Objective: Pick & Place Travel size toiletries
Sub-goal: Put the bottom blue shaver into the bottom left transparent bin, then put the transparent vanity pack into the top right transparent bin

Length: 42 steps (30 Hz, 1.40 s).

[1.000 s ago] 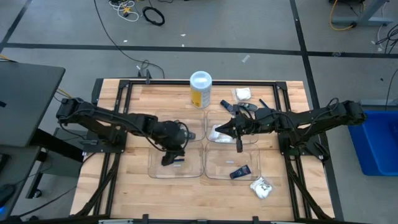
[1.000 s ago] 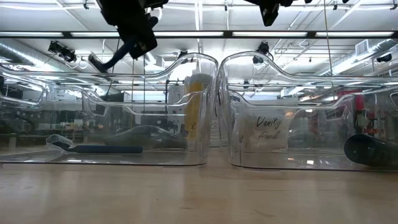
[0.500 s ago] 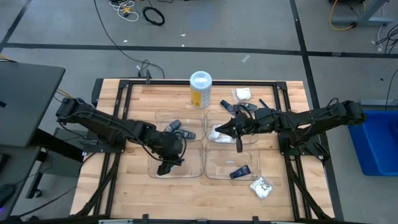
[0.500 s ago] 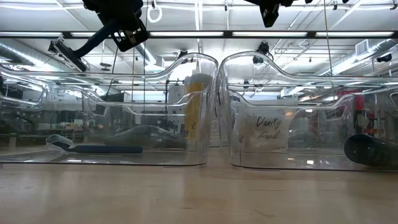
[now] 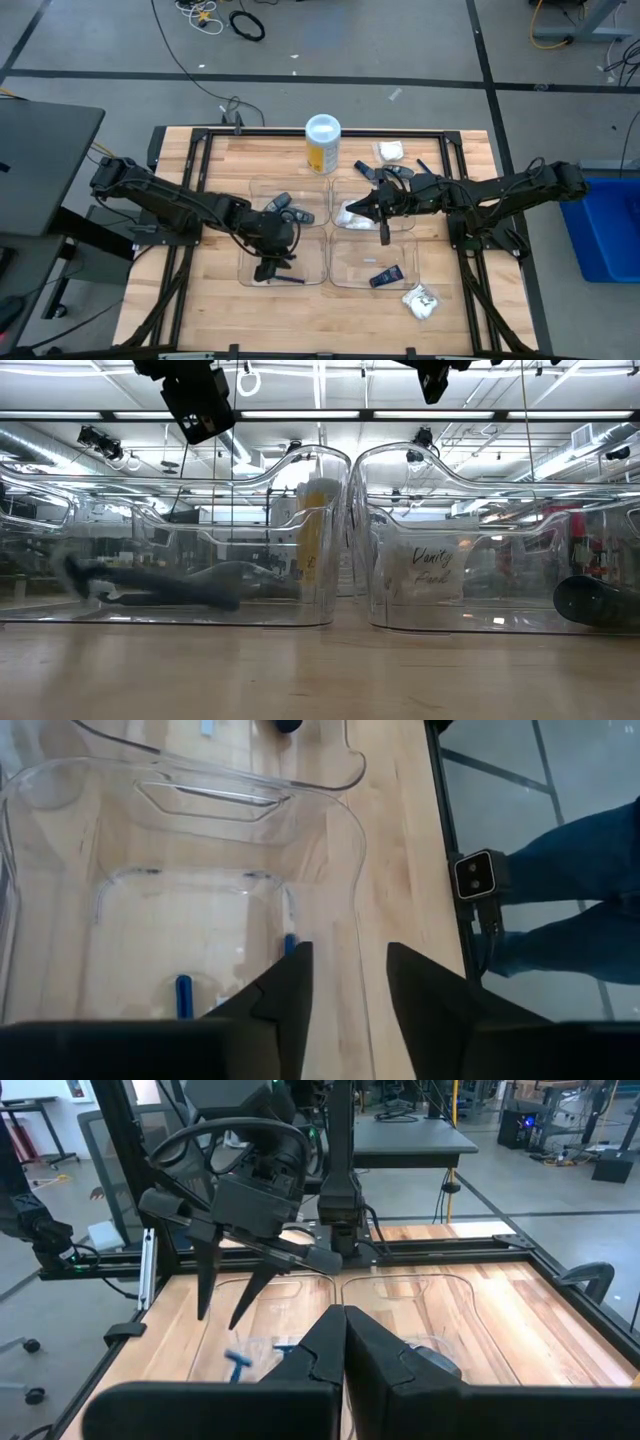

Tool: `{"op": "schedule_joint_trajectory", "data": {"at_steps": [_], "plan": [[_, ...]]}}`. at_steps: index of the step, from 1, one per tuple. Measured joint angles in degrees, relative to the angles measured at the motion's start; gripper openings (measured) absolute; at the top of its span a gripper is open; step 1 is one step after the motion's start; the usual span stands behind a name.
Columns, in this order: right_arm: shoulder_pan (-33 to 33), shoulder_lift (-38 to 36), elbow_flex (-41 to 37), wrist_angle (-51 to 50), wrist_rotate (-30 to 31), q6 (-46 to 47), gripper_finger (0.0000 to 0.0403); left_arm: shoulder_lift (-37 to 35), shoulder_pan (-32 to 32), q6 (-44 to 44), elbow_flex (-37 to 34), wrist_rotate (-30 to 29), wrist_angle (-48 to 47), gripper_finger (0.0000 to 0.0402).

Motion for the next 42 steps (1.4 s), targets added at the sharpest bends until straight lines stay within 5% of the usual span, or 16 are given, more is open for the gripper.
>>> {"op": "schedule_joint_trajectory", "data": {"at_steps": [13,30,42], "plan": [[-0.01,0.00,0.00,0.00,-0.02,-0.02,0.0009,0.00,-0.01,-2.76,0.00,0.04,0.15,0.0139],[0.00,-0.46,0.00,0.11,0.05,-0.48,0.0011,0.02,5.57,4.76,0.00,-6.30,11.74,0.0032],[-0.01,-0.46,0.00,0.09,0.13,-2.21,0.0011,0.02,8.49,7.29,0.00,-6.24,13.35,0.0007]]}}
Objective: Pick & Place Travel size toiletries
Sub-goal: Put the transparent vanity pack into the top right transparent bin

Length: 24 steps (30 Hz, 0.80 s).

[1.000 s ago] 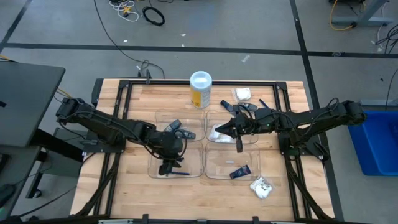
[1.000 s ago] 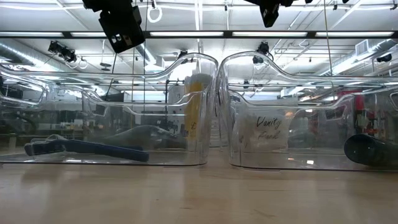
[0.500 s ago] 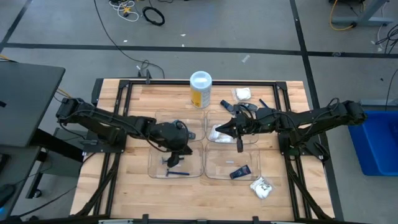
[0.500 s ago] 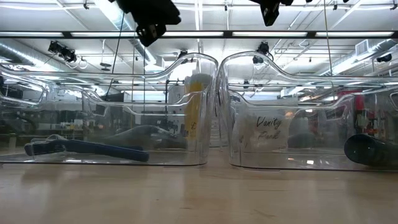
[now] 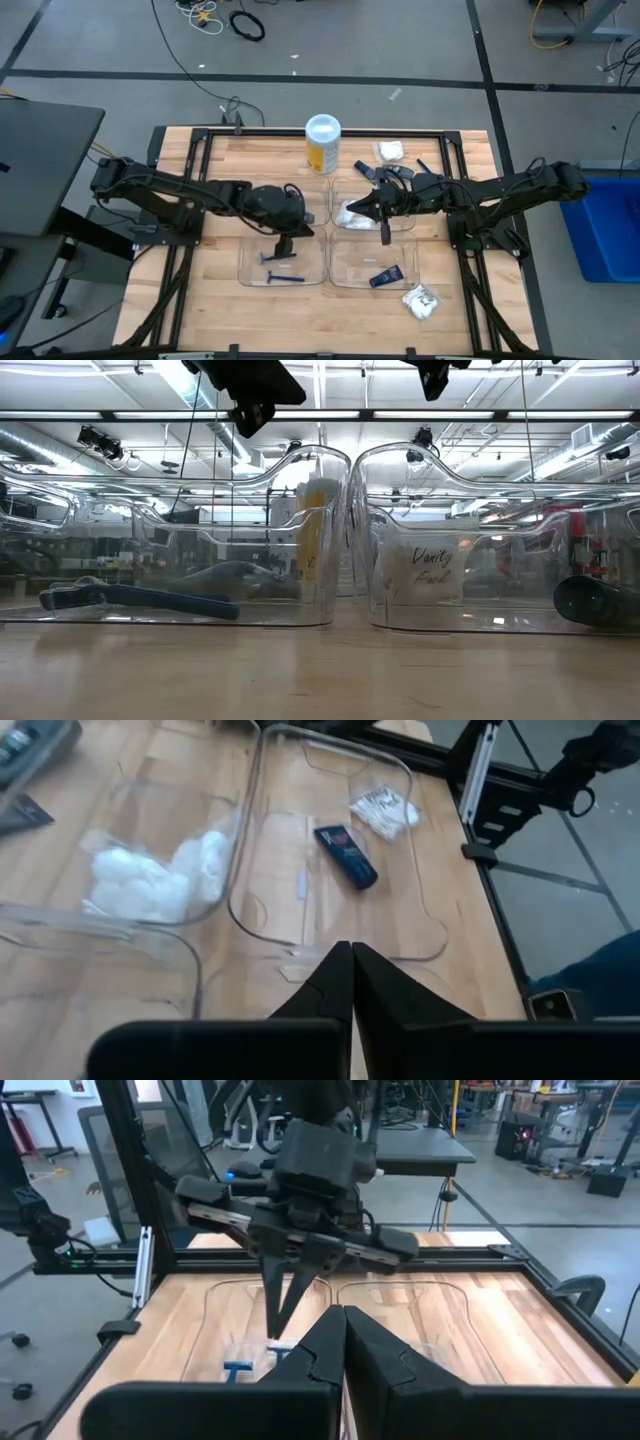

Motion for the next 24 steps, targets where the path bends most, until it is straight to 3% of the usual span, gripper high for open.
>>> {"op": "schedule_joint_trajectory", "data": {"at_steps": [12,17,24], "plan": [[0.03,-0.07,0.00,0.02,-0.12,-2.80,0.0009,0.00,2.60,1.15,0.00,0.22,1.03,0.0006],[0.44,-0.07,0.00,0.02,-4.32,-2.86,0.0008,0.00,2.56,1.74,0.00,0.32,1.03,0.0012],[6.31,-0.07,0.00,-1.39,-6.07,-5.51,0.0006,0.00,2.58,1.67,0.00,0.21,1.03,0.0007]]}}
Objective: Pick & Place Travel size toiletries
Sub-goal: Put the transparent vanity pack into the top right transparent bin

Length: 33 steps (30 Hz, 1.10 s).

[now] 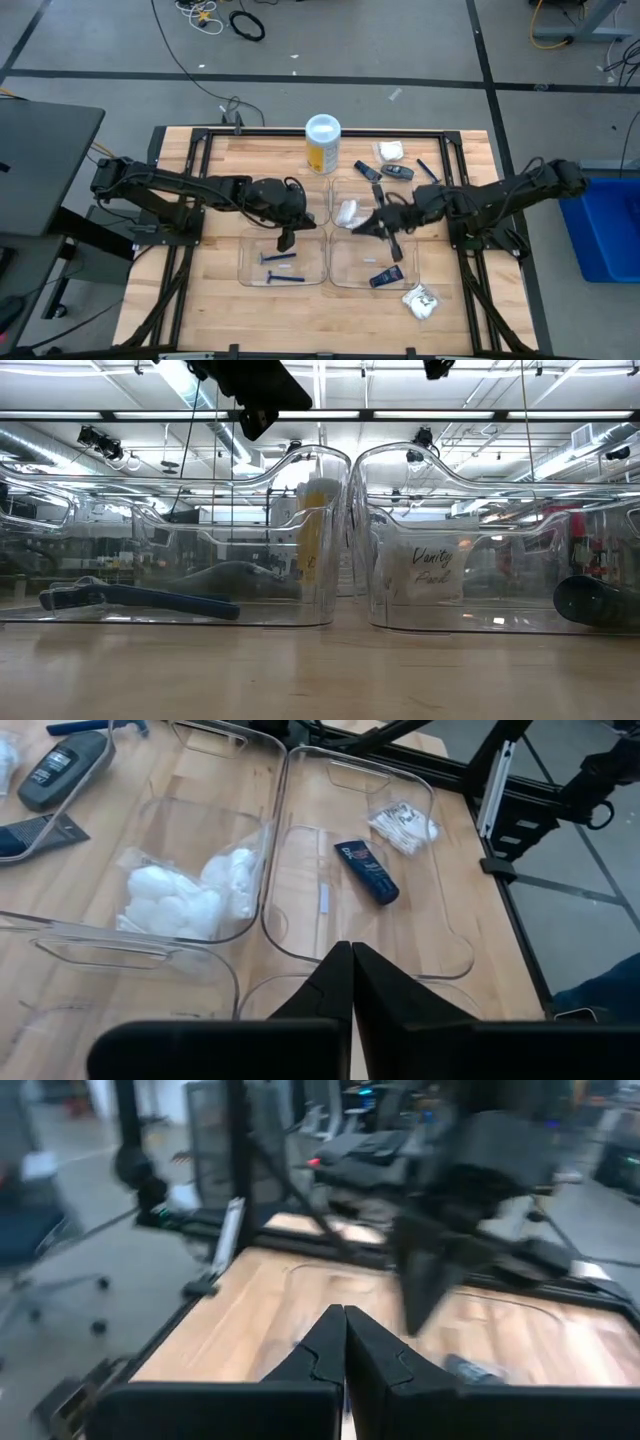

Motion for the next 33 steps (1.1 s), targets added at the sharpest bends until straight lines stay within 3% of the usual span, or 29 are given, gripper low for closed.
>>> {"op": "schedule_joint_trajectory", "data": {"at_steps": [9,19,27,33], "plan": [[10.01,0.00,0.00,-6.75,0.04,-1.14,0.0005,0.00,0.00,-0.35,0.00,0.00,-0.01,0.0009],[19.49,0.00,0.00,-18.05,0.04,4.81,0.0005,0.00,0.00,0.30,0.00,0.00,-0.07,0.0019],[24.21,0.00,0.00,-20.39,0.08,8.19,0.0005,0.00,0.00,0.79,0.00,0.00,-0.13,0.0005],[27.09,0.00,0.00,-22.57,0.06,10.58,0.0005,0.00,0.00,0.59,0.00,-0.15,-0.15,0.0018]]}}
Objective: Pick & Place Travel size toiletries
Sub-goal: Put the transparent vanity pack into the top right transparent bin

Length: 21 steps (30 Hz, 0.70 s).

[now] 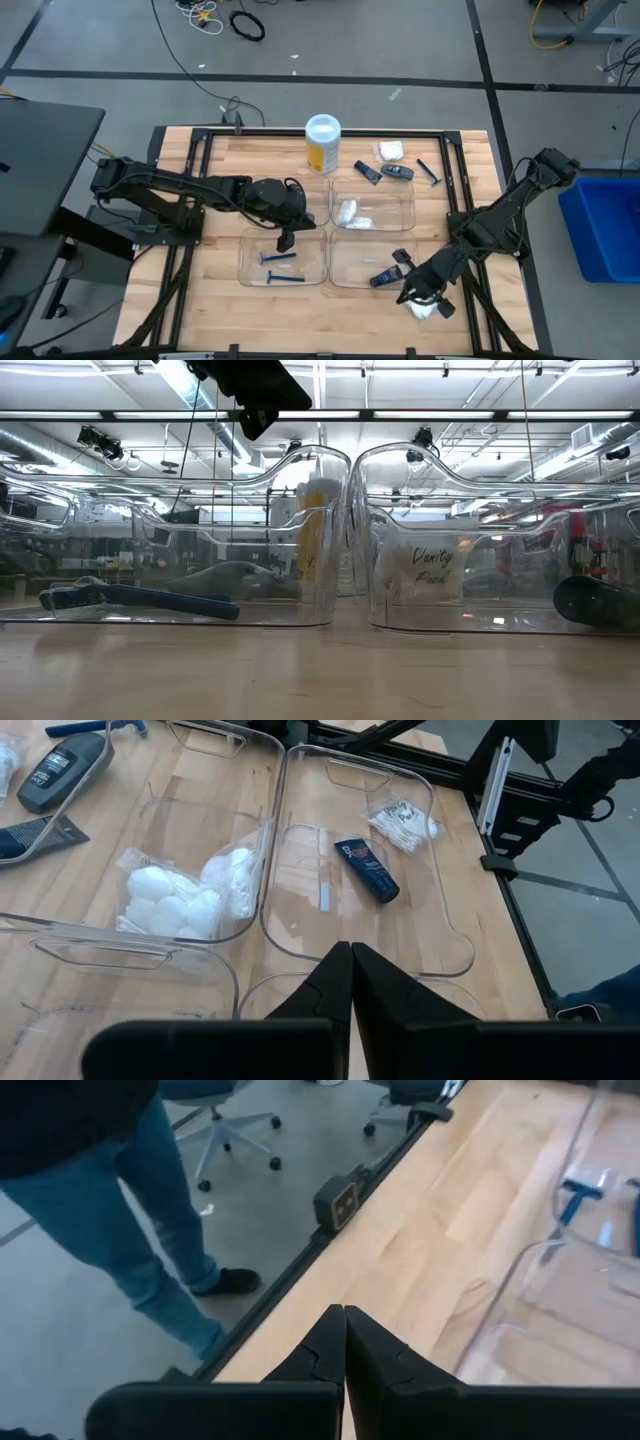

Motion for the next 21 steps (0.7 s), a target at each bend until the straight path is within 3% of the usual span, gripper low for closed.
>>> {"op": "schedule_joint_trajectory", "data": {"at_steps": [21], "plan": [[11.45,2.11,0.00,-6.77,-0.15,8.26,0.0005,0.00,-0.02,-0.07,0.00,-1.64,-0.07,0.0015]]}}
